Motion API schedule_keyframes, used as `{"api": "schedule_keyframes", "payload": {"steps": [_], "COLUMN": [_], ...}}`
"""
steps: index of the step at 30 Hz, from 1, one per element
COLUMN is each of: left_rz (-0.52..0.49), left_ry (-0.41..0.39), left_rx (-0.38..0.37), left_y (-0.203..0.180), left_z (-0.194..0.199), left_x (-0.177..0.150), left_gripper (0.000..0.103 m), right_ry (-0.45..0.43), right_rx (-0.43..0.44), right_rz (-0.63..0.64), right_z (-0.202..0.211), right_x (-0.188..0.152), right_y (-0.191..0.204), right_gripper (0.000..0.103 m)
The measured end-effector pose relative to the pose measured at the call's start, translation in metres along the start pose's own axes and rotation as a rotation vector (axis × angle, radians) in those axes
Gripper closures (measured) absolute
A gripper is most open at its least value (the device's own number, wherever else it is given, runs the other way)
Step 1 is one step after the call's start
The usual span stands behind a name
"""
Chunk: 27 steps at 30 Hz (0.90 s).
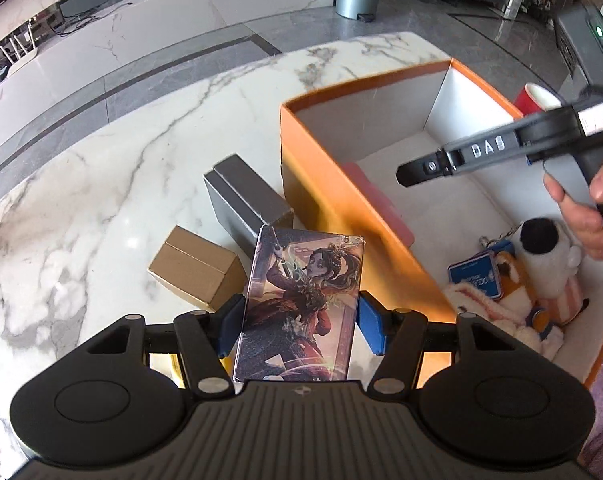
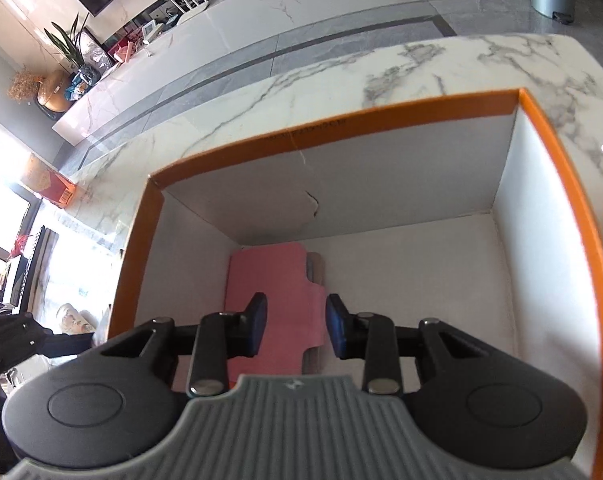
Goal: Organize objects
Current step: 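Open the right tool to release the notebook while the left tool lifts the card box, then lower the anime card box into the orange box with the left tool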
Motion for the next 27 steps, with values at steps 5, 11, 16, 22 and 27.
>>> {"api": "schedule_keyframes", "payload": {"steps": [5, 11, 16, 22, 27], "left_rz": [0.062, -0.104, -0.138, -0.01, 0.067], "left_ry": [-0.077, -0.124, -0.055, 0.034, 0.101], "left_rx": [-0.048, -0.035, -0.025, -0.026, -0.001], "left_y": [-0.028, -0.084, -0.115, -0.132, -0.136], "left_z": [0.039, 0.03, -0.01, -0.045, -0.072], "left_x": [0.057, 0.096, 0.105, 0.12, 0.121], "left_gripper": [0.033, 0.033, 0.033, 0.033, 0.033], "right_ry": [-0.046, -0.098, -0.149, -0.159, -0.133], "right_rx": [-0.006, -0.051, -0.119, -0.161, -0.162], "right_rz": [0.08, 0.155, 0.206, 0.213, 0.227], "right_z": [0.041, 0.081, 0.109, 0.111, 0.097], "right_x": [-0.01, -0.004, 0.004, 0.01, 0.016], "right_y": [0.008, 0.009, 0.003, -0.012, -0.017], "right_gripper": [0.07, 0.084, 0.084, 0.084, 0.089]}}
Point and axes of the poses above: each gripper's, at about its wrist camera, not at the fingertips, and z roughly against the way its jaws point, y to its left, x to its top, the point moved 6 cm from there along -z, roughly the way its jaws point, and after that the axes turned 13 degrees about x, right-handed, at the moved point
